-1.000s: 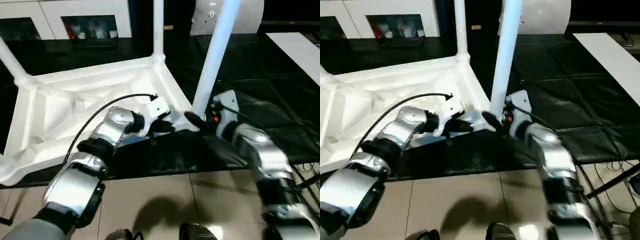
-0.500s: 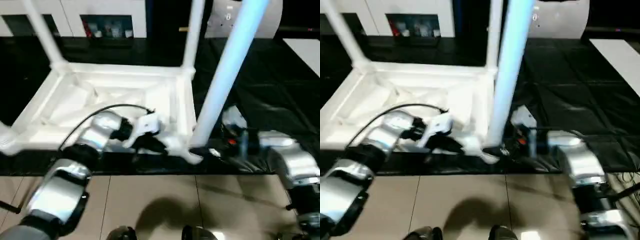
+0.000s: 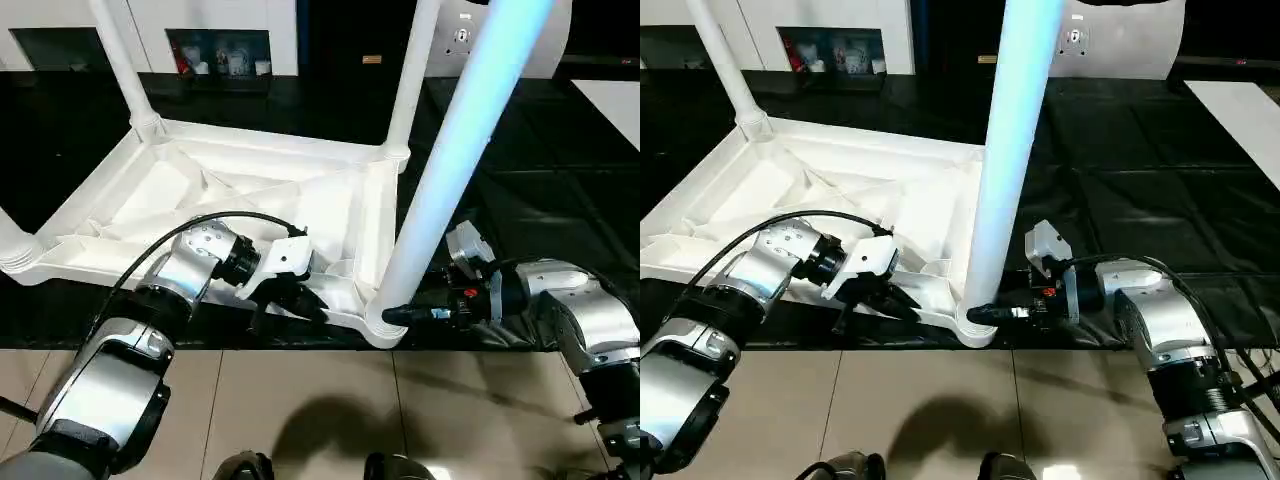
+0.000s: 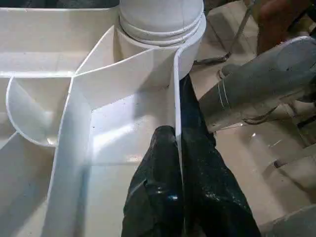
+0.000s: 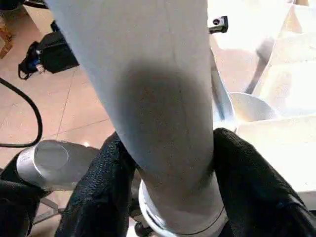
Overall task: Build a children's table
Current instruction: Rotate leg to tighten
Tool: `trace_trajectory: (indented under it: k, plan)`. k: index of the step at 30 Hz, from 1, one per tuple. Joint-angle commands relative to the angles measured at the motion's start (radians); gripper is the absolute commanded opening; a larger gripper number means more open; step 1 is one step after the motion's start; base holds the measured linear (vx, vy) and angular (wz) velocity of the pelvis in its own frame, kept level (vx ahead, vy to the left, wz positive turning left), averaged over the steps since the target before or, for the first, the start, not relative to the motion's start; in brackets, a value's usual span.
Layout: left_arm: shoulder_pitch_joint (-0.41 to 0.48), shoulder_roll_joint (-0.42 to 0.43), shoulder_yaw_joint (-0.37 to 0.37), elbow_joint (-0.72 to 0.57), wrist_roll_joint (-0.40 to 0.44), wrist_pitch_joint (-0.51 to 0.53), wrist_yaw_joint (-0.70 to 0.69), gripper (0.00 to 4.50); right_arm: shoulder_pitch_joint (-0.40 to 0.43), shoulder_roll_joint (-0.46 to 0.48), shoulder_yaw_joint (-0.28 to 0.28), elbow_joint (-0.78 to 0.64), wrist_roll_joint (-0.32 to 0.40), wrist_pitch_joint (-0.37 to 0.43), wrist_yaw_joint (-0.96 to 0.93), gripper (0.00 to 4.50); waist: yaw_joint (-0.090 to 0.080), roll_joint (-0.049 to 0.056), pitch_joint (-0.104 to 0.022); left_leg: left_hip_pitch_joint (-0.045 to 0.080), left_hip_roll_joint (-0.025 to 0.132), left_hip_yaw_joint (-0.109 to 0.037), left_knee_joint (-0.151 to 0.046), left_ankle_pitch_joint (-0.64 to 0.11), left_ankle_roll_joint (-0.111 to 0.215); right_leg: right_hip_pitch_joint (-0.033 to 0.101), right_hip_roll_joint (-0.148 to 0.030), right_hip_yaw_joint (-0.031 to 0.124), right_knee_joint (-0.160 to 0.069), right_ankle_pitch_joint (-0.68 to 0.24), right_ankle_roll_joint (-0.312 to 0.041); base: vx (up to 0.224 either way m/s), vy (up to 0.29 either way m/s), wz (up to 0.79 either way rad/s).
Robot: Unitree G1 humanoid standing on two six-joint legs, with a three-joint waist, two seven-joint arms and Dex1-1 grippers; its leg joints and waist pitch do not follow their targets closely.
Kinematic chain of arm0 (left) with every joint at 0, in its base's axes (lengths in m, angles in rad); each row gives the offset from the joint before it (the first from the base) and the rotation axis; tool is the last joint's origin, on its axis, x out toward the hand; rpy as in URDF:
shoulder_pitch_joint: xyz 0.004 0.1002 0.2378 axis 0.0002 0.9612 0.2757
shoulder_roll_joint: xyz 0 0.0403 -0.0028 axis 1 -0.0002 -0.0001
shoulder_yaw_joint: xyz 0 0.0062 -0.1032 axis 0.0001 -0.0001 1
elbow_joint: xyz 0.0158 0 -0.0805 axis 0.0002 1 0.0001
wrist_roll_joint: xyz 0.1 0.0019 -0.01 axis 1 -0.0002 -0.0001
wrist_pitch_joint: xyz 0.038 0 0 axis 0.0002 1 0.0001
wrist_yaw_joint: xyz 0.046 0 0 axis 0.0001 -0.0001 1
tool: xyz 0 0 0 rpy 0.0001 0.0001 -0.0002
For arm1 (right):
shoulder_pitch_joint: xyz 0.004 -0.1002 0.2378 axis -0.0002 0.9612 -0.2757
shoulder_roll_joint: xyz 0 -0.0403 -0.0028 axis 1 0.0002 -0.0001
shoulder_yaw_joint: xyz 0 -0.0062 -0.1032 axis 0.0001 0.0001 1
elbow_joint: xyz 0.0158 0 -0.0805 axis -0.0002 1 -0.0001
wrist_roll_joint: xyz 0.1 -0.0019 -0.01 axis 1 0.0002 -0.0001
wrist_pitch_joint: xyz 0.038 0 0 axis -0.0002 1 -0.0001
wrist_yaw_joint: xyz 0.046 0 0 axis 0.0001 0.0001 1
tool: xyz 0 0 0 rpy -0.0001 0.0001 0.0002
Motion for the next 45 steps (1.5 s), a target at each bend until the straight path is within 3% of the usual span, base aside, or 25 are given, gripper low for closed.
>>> trace_trajectory:
  k: [1,6,9,11,13,14,17,19,22,23,25,28,30,31,33,39,43,45]
  plan:
    - [-0.019,-0.007,0.004,-0.025,-0.014,0.002,-0.008,0.0,0.011,-0.001,0.019,-0.033,0.024,0.02,0.045,2.05,-0.006,-0.011,-0.08,0.026,0.044,-0.013,-0.067,-0.21,0.085,0.055,-0.05,0.039,-0.061,-0.294,-0.249,0.0,0.0,0.0]
    - [-0.04,-0.047,0.031,-0.015,-0.018,0.102,0.096,0.0,0.024,0.04,0.012,-0.095,0.048,0.087,-0.038,2.01,-0.004,-0.012,-0.079,0.025,0.044,-0.012,-0.068,-0.201,0.084,0.054,-0.049,0.04,-0.061,-0.299,-0.247,0.0,0.0,0.0]
    - [-0.074,-0.113,0.063,0.004,-0.012,0.204,0.265,0.0,0.002,0.162,-0.01,-0.107,-0.002,0.171,-0.31,2.01,-0.009,-0.007,-0.072,0.027,0.041,-0.016,-0.073,-0.237,0.053,0.049,-0.047,0.037,-0.068,-0.365,-0.228,0.0,0.0,0.0]
    - [-0.086,-0.138,0.075,0.013,-0.015,0.231,0.318,0.0,-0.019,0.221,-0.032,-0.089,-0.02,0.206,-0.426,2.01,-0.027,-0.012,-0.071,0.028,0.032,-0.024,-0.075,-0.283,0.016,0.05,-0.05,0.032,-0.081,-0.479,-0.182,0.0,0.0,0.0]
    - [-0.097,-0.155,0.085,0.021,-0.015,0.248,0.362,0.0,-0.036,0.259,-0.045,-0.071,-0.04,0.222,-0.503,2.0,-0.04,-0.012,-0.071,0.024,0.031,-0.027,-0.076,-0.287,0.016,0.052,-0.05,0.032,-0.086,-0.496,-0.165,0.0,0.0,0.0]
    - [-0.105,-0.168,0.092,0.026,-0.014,0.262,0.389,0.0,-0.048,0.288,-0.054,-0.056,-0.059,0.231,-0.562,2.0,-0.054,-0.012,-0.073,0.022,0.029,-0.026,-0.074,-0.288,0.014,0.047,-0.047,0.033,-0.083,-0.472,-0.175,0.0,0.0,0.0]
    - [-0.157,-0.236,0.127,0.084,-0.005,0.306,0.59,0.0,-0.131,0.433,-0.118,0.06,-0.12,0.226,-0.869,1.99,-0.082,-0.014,-0.078,0.016,0.022,-0.025,-0.067,-0.267,0.016,0.048,-0.046,0.031,-0.079,-0.44,-0.184,0.0,0.0,0.0]
    - [-0.174,-0.257,0.138,0.103,0.006,0.312,0.669,0.0,-0.163,0.482,-0.143,0.103,-0.14,0.207,-0.975,1.99,-0.085,-0.012,-0.081,0.015,0.02,-0.023,-0.064,-0.232,0.028,0.049,-0.046,0.033,-0.08,-0.401,-0.19,0.0,0.0,0.0]
    - [-0.182,-0.267,0.141,0.114,0.02,0.307,0.717,0.0,-0.177,0.505,-0.145,0.122,-0.157,0.183,-1.014,1.99,-0.084,-0.007,-0.087,0.011,0.02,-0.018,-0.06,-0.163,0.074,0.055,-0.04,0.034,-0.067,-0.24,-0.228,0.0,0.0,0.0]
    - [-0.182,-0.269,0.14,0.118,0.028,0.3,0.73,0.0,-0.179,0.512,-0.141,0.13,-0.166,0.157,-1.013,2.55,-0.086,-0.01,-0.089,0.009,0.022,-0.017,-0.058,-0.139,0.095,0.057,-0.04,0.035,-0.059,-0.182,-0.248,0.0,0.0,0.0]
    - [-0.178,-0.265,0.134,0.118,0.038,0.289,0.732,0.0,-0.177,0.516,-0.144,0.133,-0.168,0.139,-0.999,2.7,-0.084,-0.011,-0.091,0.008,0.021,-0.015,-0.055,-0.104,0.127,0.062,-0.039,0.035,-0.051,-0.109,-0.272,0.0,0.0,0.0]
    - [-0.164,-0.241,0.126,0.112,0.041,0.275,0.698,0.0,-0.15,0.488,-0.142,0.116,-0.173,0.109,-0.95,2.9,-0.078,-0.011,-0.09,0.009,0.024,-0.014,-0.054,-0.084,0.157,0.065,-0.043,0.035,-0.047,-0.079,-0.289,0.0,0.0,0.0]
    - [-0.156,-0.224,0.121,0.108,0.042,0.262,0.676,0.0,-0.13,0.457,-0.134,0.105,-0.174,0.089,-0.911,3.18,-0.075,-0.011,-0.088,0.011,0.026,-0.014,-0.054,-0.1,0.16,0.065,-0.043,0.035,-0.049,-0.098,-0.288,0.0,0.0,0.0]
    - [-0.139,-0.195,0.111,0.098,0.044,0.237,0.632,0.0,-0.094,0.399,-0.123,0.078,-0.163,0.059,-0.835,3.25,-0.072,-0.011,-0.086,0.013,0.027,-0.015,-0.056,-0.111,0.157,0.064,-0.043,0.034,-0.051,-0.118,-0.284,0.0,0.0,0.0]
    - [-0.127,-0.178,0.102,0.093,0.046,0.216,0.604,0.0,-0.075,0.369,-0.126,0.06,-0.147,0.049,-0.791,3.49,-0.066,-0.009,-0.083,0.014,0.029,-0.014,-0.057,-0.132,0.157,0.065,-0.044,0.036,-0.054,-0.14,-0.278,0.0,0.0,0.0]
    - [-0.061,-0.097,0.05,0.051,0.049,0.093,0.401,0.0,-0.018,0.213,-0.117,0.005,-0.122,-0.033,-0.57,4.03,-0.065,-0.009,-0.08,0.015,0.033,-0.017,-0.062,-0.193,0.122,0.063,-0.044,0.036,-0.06,-0.216,-0.263,0.0,0.0,0.0]
    - [-0.038,-0.07,0.036,0.031,0.034,0.051,0.305,0.0,-0.003,0.154,-0.109,-0.004,-0.117,-0.073,-0.465,4.03,-0.059,-0.007,-0.081,0.017,0.035,-0.014,-0.061,-0.194,0.121,0.06,-0.042,0.037,-0.057,-0.198,-0.273,0.0,0.0,0.0]
    - [-0.021,-0.048,0.024,0.011,0.019,0.023,0.216,0.0,0.017,0.09,-0.074,-0.026,-0.09,-0.077,-0.323,4.03,-0.047,-0.006,-0.081,0.019,0.039,-0.014,-0.062,-0.19,0.126,0.063,-0.042,0.036,-0.056,-0.186,-0.277,0.0,0.0,0.0]
